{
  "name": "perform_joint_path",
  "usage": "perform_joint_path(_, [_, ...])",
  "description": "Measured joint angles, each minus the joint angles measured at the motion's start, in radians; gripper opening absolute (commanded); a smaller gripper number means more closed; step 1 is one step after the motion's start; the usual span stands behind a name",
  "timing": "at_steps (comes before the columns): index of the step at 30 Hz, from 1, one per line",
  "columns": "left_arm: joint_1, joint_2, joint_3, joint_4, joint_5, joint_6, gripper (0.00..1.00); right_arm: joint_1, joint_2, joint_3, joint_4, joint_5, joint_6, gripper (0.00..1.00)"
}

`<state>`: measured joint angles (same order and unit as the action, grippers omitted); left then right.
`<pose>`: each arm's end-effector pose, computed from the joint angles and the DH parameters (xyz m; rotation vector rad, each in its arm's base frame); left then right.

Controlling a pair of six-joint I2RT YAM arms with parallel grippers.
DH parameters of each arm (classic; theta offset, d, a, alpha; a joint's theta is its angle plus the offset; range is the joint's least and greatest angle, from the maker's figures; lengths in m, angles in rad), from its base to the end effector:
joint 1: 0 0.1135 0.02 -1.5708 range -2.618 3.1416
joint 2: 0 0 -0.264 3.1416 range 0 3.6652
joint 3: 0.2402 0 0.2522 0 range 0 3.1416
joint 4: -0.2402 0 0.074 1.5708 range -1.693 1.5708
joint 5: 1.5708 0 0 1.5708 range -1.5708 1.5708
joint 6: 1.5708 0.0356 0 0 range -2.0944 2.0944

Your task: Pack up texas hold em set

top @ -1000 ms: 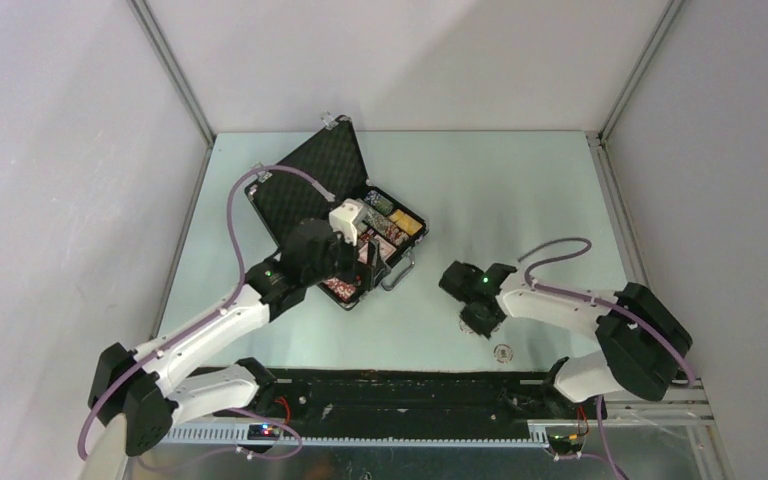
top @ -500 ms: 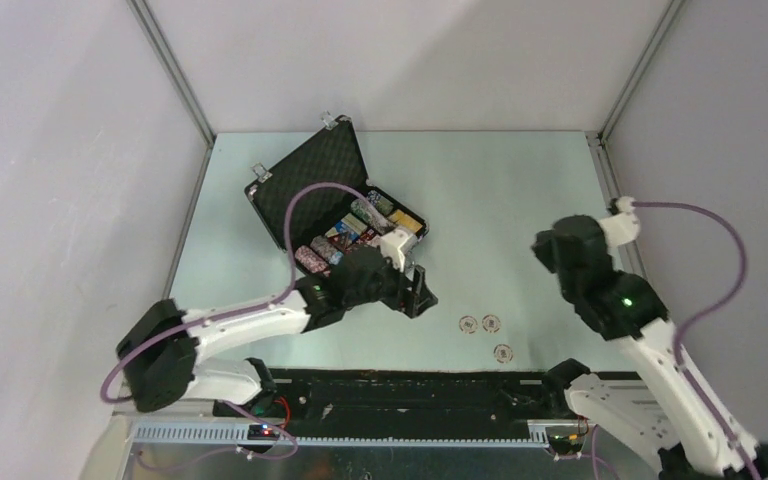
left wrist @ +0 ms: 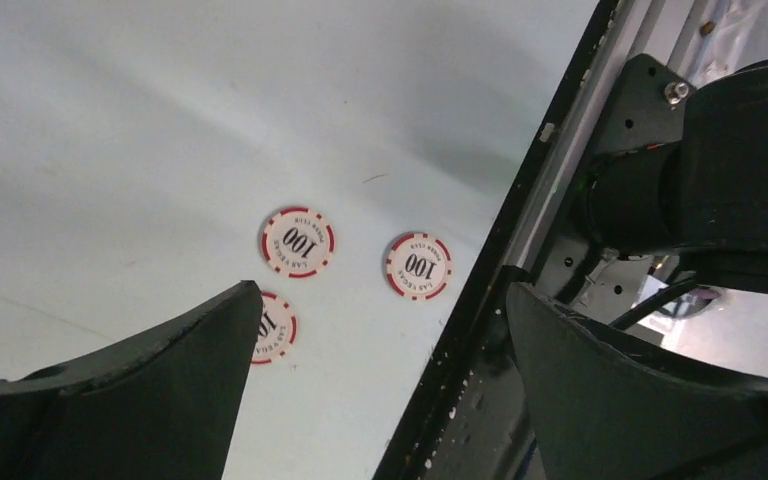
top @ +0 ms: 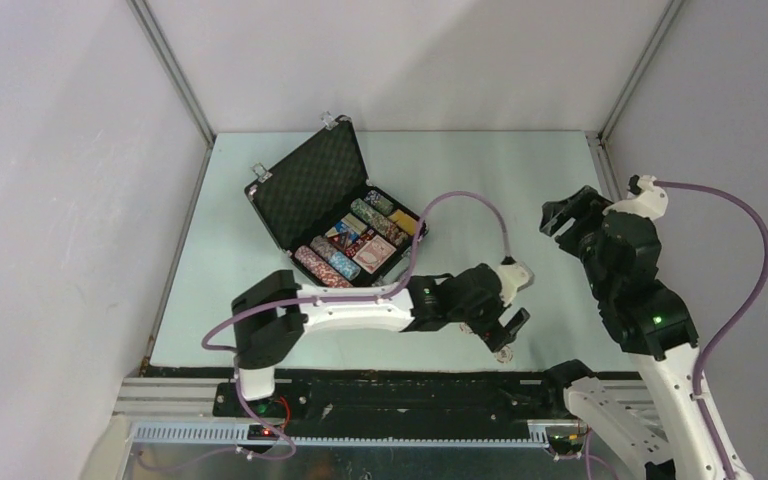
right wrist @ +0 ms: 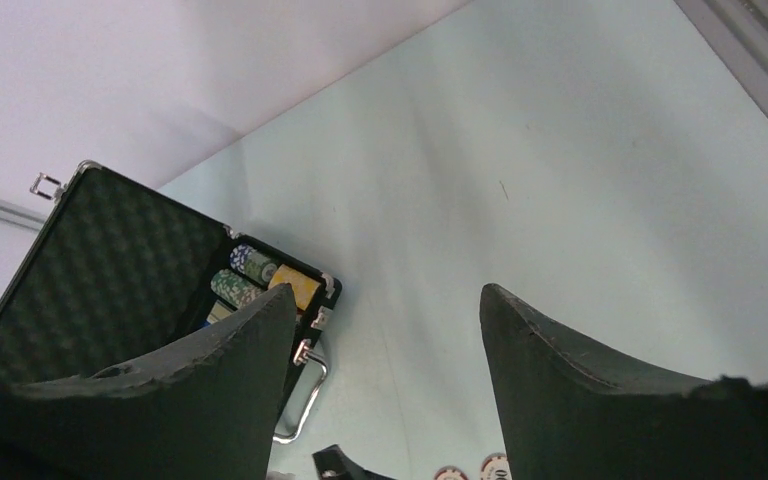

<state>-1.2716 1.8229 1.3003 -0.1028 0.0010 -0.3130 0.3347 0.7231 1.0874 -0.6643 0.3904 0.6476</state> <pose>0.1229 -0.3984 0.2347 1.0800 2.0768 -0.8531 0.1289 0.0305 0.3999 0.5518 1.7759 0.3192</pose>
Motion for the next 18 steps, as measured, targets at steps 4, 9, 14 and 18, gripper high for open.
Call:
perform_joint_path(4, [-0.027,0.074,0.108,-0.093,-0.018,0.110,0.99,-0.024,-0.016,0.001,0.003,-0.035,-0.032,0.72])
perform_joint_path(9, [-0.065,0.157,0.164,-0.186,-0.018,0.282,0.96,-0.061,-0.050,0.001,0.006,-0.078,-0.055,0.72])
perform_joint_path(14, [-0.110,0.243,0.219,-0.253,-0.014,0.405,0.93,-0.074,-0.101,0.002,0.010,-0.099,-0.064,0.72])
perform_joint_path(18, [-0.122,0.290,0.253,-0.263,0.010,0.445,0.92,-0.076,-0.132,0.006,0.016,-0.098,-0.070,0.72])
